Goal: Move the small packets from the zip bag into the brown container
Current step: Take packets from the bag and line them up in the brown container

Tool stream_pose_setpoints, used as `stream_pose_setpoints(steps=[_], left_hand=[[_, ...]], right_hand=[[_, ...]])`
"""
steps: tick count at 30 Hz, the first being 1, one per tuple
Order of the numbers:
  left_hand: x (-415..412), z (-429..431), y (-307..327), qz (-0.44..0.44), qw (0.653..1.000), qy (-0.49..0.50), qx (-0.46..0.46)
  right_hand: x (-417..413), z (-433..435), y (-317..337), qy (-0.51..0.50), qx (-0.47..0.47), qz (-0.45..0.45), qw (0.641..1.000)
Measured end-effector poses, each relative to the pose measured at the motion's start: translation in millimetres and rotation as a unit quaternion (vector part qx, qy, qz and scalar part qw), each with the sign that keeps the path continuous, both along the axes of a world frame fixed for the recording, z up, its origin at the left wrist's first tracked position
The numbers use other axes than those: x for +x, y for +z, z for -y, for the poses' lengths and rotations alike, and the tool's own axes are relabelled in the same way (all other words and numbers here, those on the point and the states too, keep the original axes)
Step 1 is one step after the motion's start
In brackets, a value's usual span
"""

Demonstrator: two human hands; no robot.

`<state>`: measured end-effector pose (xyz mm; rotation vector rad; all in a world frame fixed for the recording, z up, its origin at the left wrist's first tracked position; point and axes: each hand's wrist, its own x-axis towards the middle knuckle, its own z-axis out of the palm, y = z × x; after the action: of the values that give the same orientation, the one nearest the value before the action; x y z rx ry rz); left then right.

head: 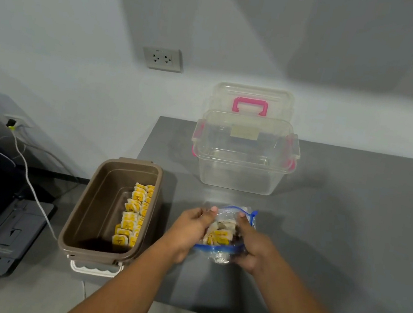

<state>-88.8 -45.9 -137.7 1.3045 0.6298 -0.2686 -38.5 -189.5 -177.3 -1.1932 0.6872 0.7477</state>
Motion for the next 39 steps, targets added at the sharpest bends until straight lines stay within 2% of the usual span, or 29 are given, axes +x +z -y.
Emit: stream_pose_setpoints(steps=[5, 9, 11, 16, 19, 25, 27, 31, 34, 36, 37, 39], left_hand=[[1.3, 3.2, -8.8, -0.013, 0.999, 0.025, 0.025], [5.6, 3.1, -14.7, -0.027, 0.994, 0.083, 0.061], [4.6, 2.4, -17.8, -0.020, 0.991, 0.112, 0.064], [-0.5, 2.1, -24.0, -0.015, 0.986, 0.161, 0.030], [-2.5, 1.7, -26.2, -0.009, 0.985, 0.170, 0.009], [-4.4, 4.4, -35.9, -0.056, 0.980, 0.183, -0.046], [-3.1, 3.8, -39.5, -0.077, 0.974, 0.200, -0.076], [-1.5, 2.1, -41.4, -0.096, 0.968, 0.209, -0.105], [-1.4, 2.7, -44.5, -0.117, 0.973, 0.184, -0.078], [-3.3, 0.6, -40.2, -0.128, 0.981, 0.141, -0.027], [-4.7, -1.7, -38.4, -0.130, 0.985, 0.112, 0.023], [-5.1, -9.7, -38.7, -0.108, 0.977, 0.040, 0.180]], right_hand=[[0.6, -4.2, -6.8, -0.004, -0.028, 0.041, 0.999], [-9.0, -6.2, -16.2, 0.031, -0.143, 0.121, 0.982], [-13.9, -7.6, -14.0, 0.051, -0.162, 0.109, 0.979], [-14.0, -12.3, -3.9, 0.073, -0.102, -0.012, 0.992], [-9.3, -12.3, 1.2, 0.031, -0.041, -0.062, 0.997], [3.4, -7.5, -1.7, -0.105, 0.056, -0.064, 0.991], [3.7, -5.1, -8.3, -0.095, 0.057, -0.058, 0.992], [-5.0, -7.8, -17.9, 0.020, -0.003, 0.028, 0.999], [-9.7, -12.5, -20.2, 0.048, -0.038, 0.078, 0.995], [-10.2, -14.8, -20.0, 0.067, -0.052, 0.087, 0.993], [-9.9, -15.4, -19.8, 0.071, -0.045, 0.083, 0.993], [-10.0, -16.3, -16.1, 0.064, -0.028, 0.069, 0.995]])
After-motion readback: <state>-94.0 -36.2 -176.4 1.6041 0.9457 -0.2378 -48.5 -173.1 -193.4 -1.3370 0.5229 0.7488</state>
